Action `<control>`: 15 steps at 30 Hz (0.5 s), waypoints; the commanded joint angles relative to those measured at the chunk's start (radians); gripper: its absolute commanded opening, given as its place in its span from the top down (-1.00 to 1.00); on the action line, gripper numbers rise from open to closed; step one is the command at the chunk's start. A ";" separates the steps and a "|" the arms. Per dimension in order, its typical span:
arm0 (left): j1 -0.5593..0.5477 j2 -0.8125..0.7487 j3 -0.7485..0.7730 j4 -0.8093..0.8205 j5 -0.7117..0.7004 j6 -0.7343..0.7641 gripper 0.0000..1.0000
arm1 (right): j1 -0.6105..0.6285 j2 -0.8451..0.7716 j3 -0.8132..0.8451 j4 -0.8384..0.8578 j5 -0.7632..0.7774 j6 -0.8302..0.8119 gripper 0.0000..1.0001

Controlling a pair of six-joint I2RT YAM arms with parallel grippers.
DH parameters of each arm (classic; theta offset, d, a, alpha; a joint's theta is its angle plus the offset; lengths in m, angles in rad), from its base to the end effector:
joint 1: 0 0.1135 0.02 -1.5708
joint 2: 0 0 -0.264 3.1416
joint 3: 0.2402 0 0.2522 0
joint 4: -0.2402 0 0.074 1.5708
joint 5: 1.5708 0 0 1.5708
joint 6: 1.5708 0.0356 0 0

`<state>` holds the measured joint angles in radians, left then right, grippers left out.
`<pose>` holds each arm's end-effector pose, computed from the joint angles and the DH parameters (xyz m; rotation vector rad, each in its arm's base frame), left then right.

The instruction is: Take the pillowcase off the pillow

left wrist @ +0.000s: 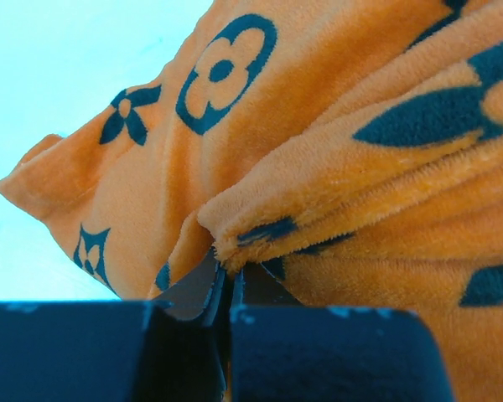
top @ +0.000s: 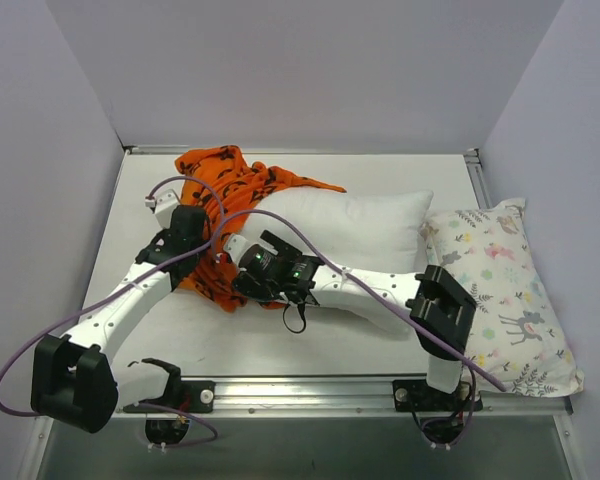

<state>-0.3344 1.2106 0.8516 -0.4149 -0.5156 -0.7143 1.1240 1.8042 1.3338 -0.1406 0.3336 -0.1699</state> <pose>0.2442 -0.0663 0.2573 -0.6585 2.1250 0.0387 0.1897 0.3690 0.2510 -1.1411 1.8220 0.1915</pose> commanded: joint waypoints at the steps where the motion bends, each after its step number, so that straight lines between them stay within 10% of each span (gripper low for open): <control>1: -0.017 -0.022 0.055 -0.038 0.081 0.022 1.00 | -0.024 0.053 0.002 0.018 0.047 0.013 -1.00; 3: -0.017 -0.023 0.072 -0.039 0.104 0.030 1.00 | -0.041 0.081 0.033 -0.010 0.067 0.042 -0.97; 4: -0.017 -0.026 0.079 -0.039 0.117 0.038 1.00 | -0.049 0.090 0.050 -0.023 0.076 0.052 -0.64; 5: -0.018 -0.031 0.090 -0.036 0.143 0.042 1.00 | -0.068 0.096 0.076 -0.057 0.076 0.064 -0.21; 6: -0.017 -0.034 0.096 -0.035 0.160 0.053 1.00 | -0.078 0.090 0.088 -0.068 0.073 0.101 0.92; 10: -0.018 -0.060 0.139 -0.019 0.264 0.098 0.74 | -0.133 -0.017 0.123 -0.108 -0.074 0.170 1.00; 13: -0.034 -0.110 0.171 -0.001 0.344 0.124 -0.27 | -0.164 -0.055 0.211 -0.177 -0.140 0.228 1.00; 15: -0.084 -0.152 0.184 0.014 0.338 0.140 -0.46 | -0.185 -0.065 0.270 -0.218 -0.174 0.245 1.00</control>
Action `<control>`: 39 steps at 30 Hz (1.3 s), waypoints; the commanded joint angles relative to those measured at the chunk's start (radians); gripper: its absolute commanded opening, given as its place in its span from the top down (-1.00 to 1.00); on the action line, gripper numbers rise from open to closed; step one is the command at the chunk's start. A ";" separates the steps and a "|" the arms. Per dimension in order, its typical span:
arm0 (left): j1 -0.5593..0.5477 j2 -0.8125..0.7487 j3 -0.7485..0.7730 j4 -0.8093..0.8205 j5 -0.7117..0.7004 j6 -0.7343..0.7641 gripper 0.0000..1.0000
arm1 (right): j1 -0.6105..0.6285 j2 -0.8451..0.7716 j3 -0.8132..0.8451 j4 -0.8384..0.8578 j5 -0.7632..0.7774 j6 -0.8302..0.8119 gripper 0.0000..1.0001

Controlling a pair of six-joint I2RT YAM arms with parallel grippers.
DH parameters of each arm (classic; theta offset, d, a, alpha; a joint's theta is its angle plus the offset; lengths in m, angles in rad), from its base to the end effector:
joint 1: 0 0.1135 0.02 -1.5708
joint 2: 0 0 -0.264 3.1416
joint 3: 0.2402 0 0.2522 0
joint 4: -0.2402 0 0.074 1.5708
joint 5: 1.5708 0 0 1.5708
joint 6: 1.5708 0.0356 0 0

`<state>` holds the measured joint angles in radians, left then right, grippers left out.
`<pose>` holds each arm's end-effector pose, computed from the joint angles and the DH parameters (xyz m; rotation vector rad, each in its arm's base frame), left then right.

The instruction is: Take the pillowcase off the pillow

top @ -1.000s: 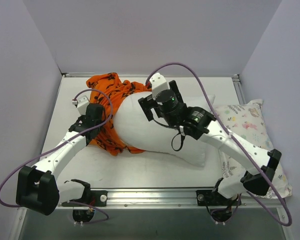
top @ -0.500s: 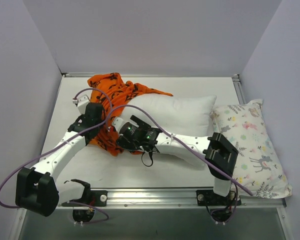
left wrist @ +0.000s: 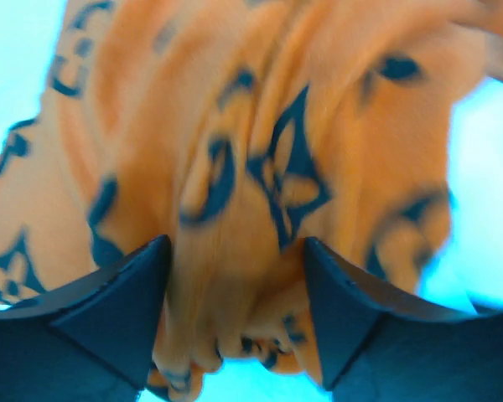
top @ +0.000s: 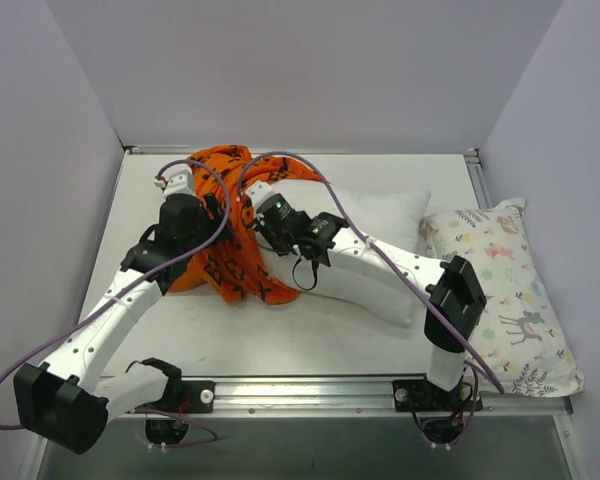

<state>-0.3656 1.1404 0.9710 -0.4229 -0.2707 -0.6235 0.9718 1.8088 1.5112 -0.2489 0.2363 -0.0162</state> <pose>0.2381 -0.0809 0.3108 -0.4304 2.1089 -0.2852 0.2475 0.3478 0.2991 -0.8775 1.9267 0.3234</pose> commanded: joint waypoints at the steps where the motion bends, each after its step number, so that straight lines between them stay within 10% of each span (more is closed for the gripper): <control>1: -0.073 -0.118 0.081 0.016 0.074 0.050 -0.52 | -0.044 -0.071 0.113 -0.124 -0.086 0.100 1.00; 12: -0.545 -0.162 -0.092 0.055 -0.346 -0.125 -0.64 | -0.094 -0.114 0.256 -0.202 -0.158 0.206 1.00; 17: -0.584 -0.047 -0.135 0.119 -0.464 -0.192 -0.65 | -0.094 -0.158 0.264 -0.217 -0.178 0.220 1.00; 21: -0.581 -0.050 -0.143 -0.026 -0.617 -0.344 -0.22 | -0.107 -0.212 0.256 -0.233 -0.169 0.206 1.00; 26: -0.427 -0.143 -0.178 -0.202 -0.653 -0.427 1.00 | -0.162 -0.270 0.270 -0.237 -0.259 0.219 1.00; 39: 0.290 -0.187 -0.143 -0.106 -0.346 -0.279 1.00 | -0.228 -0.457 0.094 -0.173 -0.517 0.271 1.00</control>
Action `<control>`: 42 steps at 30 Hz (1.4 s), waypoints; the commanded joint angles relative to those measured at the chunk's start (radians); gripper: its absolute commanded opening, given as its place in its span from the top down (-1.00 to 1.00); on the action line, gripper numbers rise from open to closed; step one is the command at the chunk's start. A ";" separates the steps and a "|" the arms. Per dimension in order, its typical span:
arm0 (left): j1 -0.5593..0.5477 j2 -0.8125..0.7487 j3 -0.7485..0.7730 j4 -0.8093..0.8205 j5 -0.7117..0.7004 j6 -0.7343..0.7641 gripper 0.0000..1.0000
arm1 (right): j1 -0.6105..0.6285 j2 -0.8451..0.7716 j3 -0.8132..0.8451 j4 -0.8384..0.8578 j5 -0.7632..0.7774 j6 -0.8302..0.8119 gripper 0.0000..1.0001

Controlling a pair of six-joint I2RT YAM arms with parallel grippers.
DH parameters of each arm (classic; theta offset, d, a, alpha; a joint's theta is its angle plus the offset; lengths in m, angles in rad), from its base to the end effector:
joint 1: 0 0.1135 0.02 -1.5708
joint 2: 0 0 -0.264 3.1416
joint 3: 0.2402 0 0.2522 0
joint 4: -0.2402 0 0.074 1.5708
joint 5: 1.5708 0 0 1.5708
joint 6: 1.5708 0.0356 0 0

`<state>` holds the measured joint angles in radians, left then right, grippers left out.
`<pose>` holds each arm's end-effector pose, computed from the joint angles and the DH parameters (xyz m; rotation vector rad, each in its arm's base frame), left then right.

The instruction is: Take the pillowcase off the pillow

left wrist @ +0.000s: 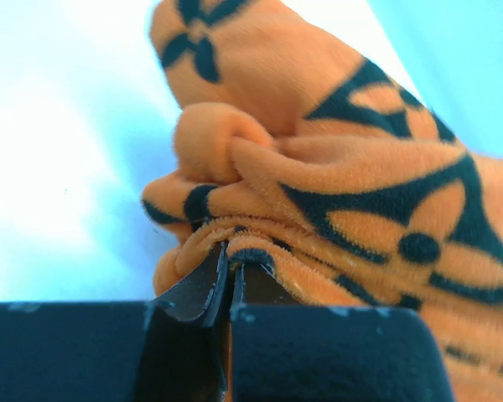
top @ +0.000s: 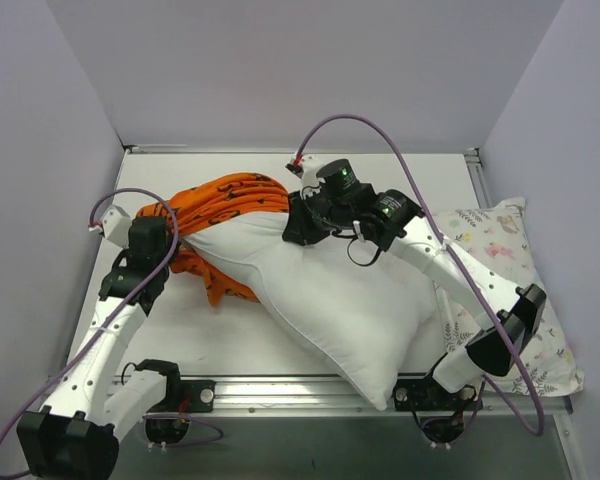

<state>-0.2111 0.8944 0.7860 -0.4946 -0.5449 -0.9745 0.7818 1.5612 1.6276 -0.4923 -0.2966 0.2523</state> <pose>0.1904 -0.0219 0.2933 -1.0468 1.7969 -0.1274 0.2455 0.2584 0.4090 -0.7442 1.9729 0.9412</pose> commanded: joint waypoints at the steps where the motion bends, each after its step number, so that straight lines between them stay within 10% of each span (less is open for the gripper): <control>1: 0.177 0.086 0.061 -0.021 -0.032 0.079 1.00 | -0.029 -0.225 -0.053 0.080 0.017 0.004 1.00; 19: 0.265 0.442 0.346 0.056 0.019 0.158 1.00 | 0.001 -0.451 -0.316 0.084 0.047 0.004 1.00; 42: 0.411 0.489 0.395 0.030 0.155 0.165 1.00 | -0.082 -0.222 0.364 0.035 0.255 0.070 1.00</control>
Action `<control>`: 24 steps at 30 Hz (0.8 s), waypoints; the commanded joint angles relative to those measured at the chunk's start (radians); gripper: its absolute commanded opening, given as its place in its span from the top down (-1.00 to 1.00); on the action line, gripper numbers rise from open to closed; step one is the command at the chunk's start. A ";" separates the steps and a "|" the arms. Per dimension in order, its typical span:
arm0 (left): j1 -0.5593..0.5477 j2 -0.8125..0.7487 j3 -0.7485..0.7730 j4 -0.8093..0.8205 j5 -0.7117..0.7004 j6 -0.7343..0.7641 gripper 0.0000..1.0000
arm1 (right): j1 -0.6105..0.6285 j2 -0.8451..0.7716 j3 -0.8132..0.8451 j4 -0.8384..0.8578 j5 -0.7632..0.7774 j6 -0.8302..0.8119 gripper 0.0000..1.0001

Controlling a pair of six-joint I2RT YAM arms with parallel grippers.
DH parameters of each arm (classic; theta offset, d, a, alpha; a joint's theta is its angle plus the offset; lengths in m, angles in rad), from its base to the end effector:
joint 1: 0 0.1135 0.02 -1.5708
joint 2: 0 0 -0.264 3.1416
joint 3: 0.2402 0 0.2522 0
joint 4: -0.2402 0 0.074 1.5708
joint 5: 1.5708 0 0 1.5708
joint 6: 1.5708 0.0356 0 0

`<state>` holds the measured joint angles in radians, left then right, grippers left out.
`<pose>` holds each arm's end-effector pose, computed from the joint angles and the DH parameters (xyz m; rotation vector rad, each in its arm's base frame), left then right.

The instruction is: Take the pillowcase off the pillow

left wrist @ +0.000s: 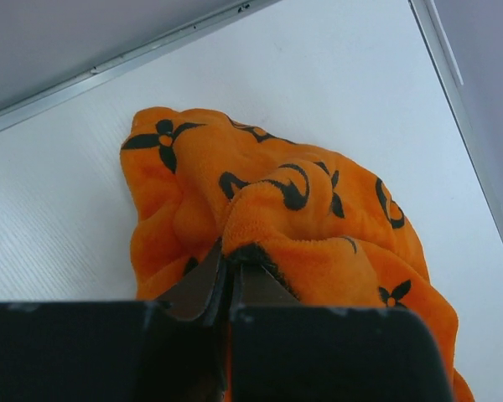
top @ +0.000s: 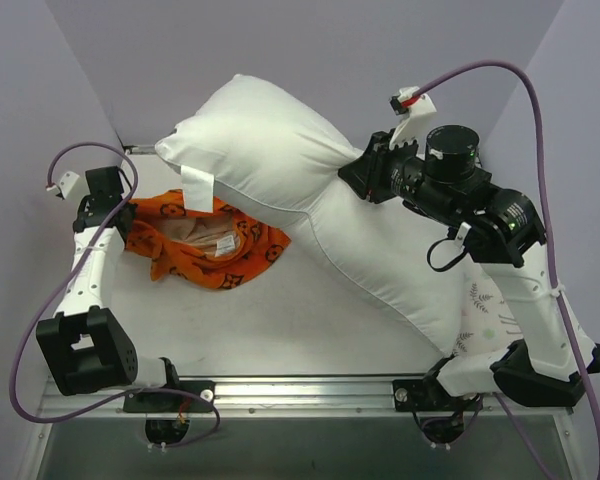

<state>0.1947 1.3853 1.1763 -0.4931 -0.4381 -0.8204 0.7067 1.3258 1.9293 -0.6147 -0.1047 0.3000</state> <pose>0.2958 0.0737 0.3122 -1.2609 1.8023 0.1511 0.1748 0.1541 0.5568 -0.4165 1.5969 0.8618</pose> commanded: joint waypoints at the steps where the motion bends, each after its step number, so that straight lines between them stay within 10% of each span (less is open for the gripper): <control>1: 0.005 -0.006 -0.001 0.030 0.067 0.010 1.00 | -0.010 0.018 0.057 0.159 0.078 0.018 1.00; 7: 0.005 -0.103 -0.099 0.105 0.264 0.058 0.89 | -0.056 0.108 -0.027 0.237 0.225 0.010 1.00; 19: -0.020 -0.305 -0.187 0.084 0.622 0.219 -0.53 | -0.087 0.306 -0.377 0.546 0.175 0.137 0.99; 24: -0.028 -0.436 -0.162 0.053 0.774 0.308 -0.61 | -0.069 0.283 -0.417 0.546 0.114 0.143 0.20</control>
<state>0.1757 1.0073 0.9733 -0.4477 0.2008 -0.5995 0.6231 1.6993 1.4963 -0.2104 0.0708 0.4171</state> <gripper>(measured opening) 0.802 0.354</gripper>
